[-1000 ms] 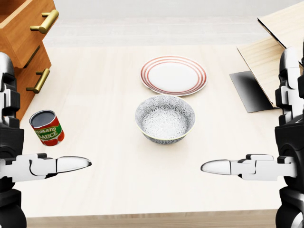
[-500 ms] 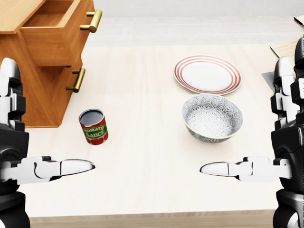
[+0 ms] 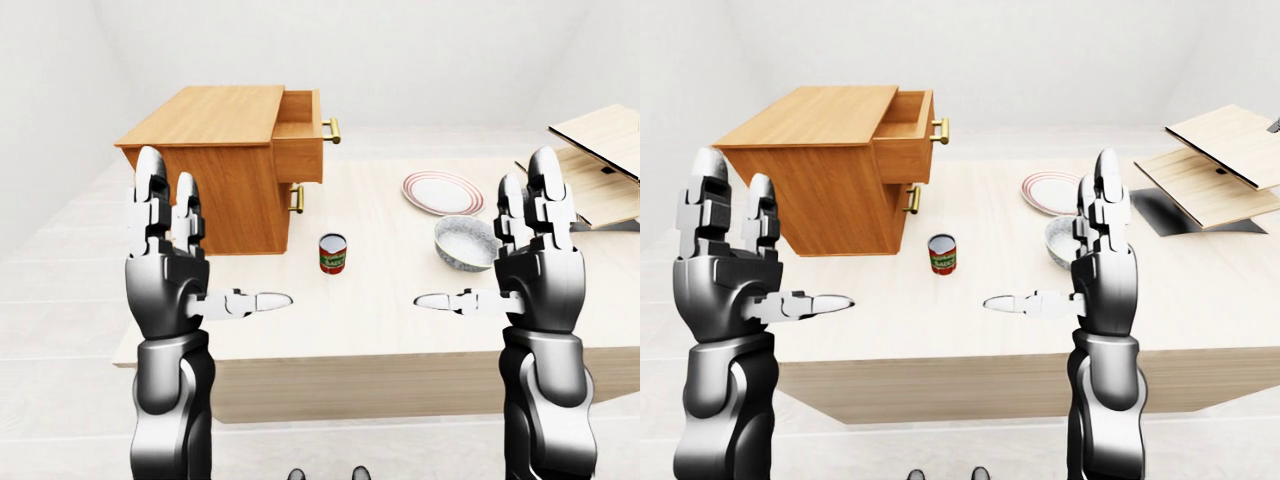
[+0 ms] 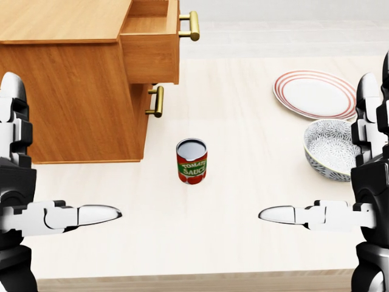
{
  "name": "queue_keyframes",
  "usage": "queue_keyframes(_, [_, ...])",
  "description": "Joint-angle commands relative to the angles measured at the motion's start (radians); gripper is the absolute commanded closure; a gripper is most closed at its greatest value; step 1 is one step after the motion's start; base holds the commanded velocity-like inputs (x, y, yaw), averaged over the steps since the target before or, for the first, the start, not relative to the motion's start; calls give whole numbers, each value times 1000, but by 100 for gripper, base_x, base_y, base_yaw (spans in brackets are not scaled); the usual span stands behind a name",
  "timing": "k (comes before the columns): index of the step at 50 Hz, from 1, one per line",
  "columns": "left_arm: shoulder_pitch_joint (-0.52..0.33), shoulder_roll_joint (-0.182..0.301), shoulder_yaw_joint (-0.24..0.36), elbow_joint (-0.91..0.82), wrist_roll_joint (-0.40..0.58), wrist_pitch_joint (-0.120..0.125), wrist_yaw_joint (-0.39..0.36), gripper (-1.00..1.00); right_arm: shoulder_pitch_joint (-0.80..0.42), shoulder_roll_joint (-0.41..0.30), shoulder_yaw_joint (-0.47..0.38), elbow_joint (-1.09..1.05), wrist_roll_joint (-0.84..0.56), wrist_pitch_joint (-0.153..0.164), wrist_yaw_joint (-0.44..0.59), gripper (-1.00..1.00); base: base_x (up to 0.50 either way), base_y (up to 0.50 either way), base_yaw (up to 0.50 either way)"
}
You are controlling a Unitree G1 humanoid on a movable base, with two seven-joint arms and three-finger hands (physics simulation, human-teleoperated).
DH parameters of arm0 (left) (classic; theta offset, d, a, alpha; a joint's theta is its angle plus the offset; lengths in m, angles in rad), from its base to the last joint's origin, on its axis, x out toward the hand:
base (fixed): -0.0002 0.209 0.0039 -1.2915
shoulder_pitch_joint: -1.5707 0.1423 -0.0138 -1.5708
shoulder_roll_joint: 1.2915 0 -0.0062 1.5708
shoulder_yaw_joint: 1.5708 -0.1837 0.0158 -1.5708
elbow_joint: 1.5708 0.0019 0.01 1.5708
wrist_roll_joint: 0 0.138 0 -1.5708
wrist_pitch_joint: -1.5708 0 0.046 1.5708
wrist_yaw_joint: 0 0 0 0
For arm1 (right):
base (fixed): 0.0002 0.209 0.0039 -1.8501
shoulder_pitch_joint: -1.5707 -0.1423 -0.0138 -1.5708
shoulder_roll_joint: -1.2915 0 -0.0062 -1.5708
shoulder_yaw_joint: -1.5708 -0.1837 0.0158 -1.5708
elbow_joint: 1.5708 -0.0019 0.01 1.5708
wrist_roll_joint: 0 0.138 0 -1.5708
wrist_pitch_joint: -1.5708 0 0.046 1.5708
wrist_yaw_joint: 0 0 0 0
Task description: Close the top drawer of the cabinet.
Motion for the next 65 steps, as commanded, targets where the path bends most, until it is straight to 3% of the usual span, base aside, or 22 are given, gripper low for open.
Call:
queue_keyframes(1, [-15, 6, 9, -16, 0, 0, 1, -100, -1, 0, -10, -5, 1, 0, -2, -100, 2, 50, 0])
queue_keyframes(23, [-8, 5, 19, -20, 2, 0, -3, -100, 0, 0, -3, -10, -12, 0, 5, -100, 3, 50, 0])
queue_keyframes(46, [6, -2, -4, -22, 10, 0, -5, -100, 12, 0, -7, -9, 23, 0, -3, -100, 1, -1, 0])
queue_keyframes(65, [7, -6, -5, -31, 0, 0, -8, -100, 16, 2, 3, 4, -3, 0, 11, -100, 43, -10, 0])
